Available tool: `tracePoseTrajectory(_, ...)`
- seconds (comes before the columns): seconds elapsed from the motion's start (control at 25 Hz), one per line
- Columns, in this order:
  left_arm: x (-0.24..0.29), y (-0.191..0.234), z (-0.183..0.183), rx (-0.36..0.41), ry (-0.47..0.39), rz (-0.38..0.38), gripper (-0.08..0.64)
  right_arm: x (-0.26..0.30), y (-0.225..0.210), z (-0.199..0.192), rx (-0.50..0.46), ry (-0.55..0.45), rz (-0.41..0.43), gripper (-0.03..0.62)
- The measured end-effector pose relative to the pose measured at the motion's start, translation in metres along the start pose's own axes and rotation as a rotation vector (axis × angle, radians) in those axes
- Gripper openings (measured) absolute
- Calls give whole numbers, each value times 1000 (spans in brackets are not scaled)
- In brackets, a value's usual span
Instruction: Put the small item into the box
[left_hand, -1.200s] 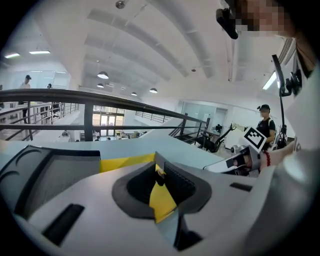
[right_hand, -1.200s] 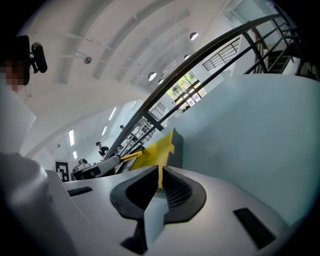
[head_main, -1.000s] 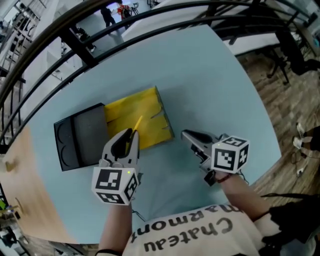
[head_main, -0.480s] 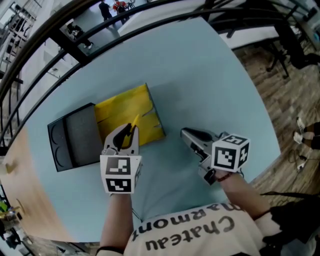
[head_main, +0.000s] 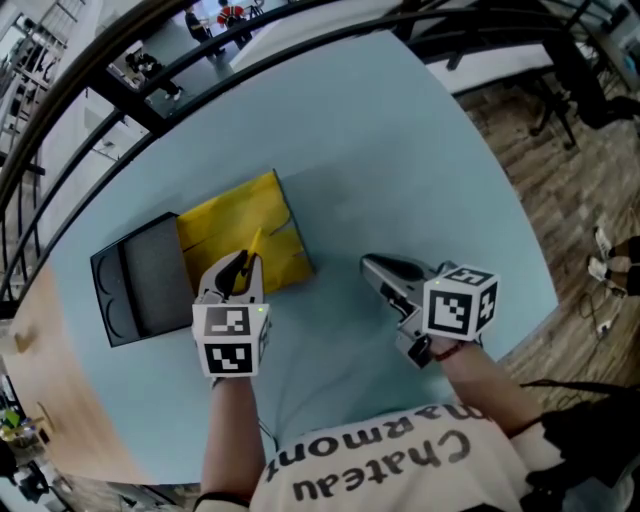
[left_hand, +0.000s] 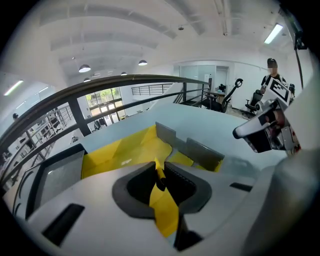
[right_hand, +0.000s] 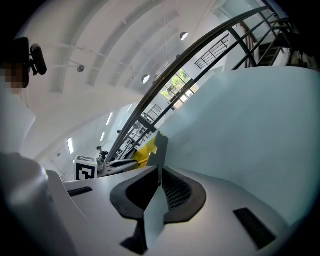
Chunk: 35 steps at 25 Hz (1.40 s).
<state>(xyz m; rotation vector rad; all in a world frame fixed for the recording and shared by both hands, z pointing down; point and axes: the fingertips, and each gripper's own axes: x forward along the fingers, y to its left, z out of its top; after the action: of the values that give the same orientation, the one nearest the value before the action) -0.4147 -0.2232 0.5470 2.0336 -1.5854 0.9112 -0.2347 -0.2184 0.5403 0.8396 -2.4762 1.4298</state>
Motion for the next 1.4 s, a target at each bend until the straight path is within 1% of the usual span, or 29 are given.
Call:
tracePoseTrajectory(0.08, 2, -1, -1, 14, 19, 4, 52, -3, -2, 0, 3, 2, 3, 49)
tracePoseTrajectory(0.32, 9, -3, -11, 90, 95, 24, 51, -7, -6, 0, 9, 6, 5, 49)
tracePoseTrajectory(0.6, 15, -6, -20, 167, 140, 53, 51, -13, -12, 1, 12, 11, -4, 49)
tracePoseTrajectory(0.76, 18, -6, -25, 156, 151, 44, 51, -15, -12, -3, 8, 18, -3, 49)
tracePoseTrajectory(0.92, 17, -4, -21, 156, 170, 50, 51, -16, -16, -7, 16, 26, -9, 49)
tracePoseTrajectory(1.2, 18, -1, -23, 150, 177, 59, 51, -25, -21, -7, 14, 26, -20, 49)
tracePoseTrajectory(1.32, 18, -3, -23, 135, 205, 35, 57, -32, -24, -6, 13, 22, -24, 49)
tracePoseTrajectory(1.4, 19, -5, -24, 119, 229, 14, 75, -37, -25, -5, 13, 17, -28, 49)
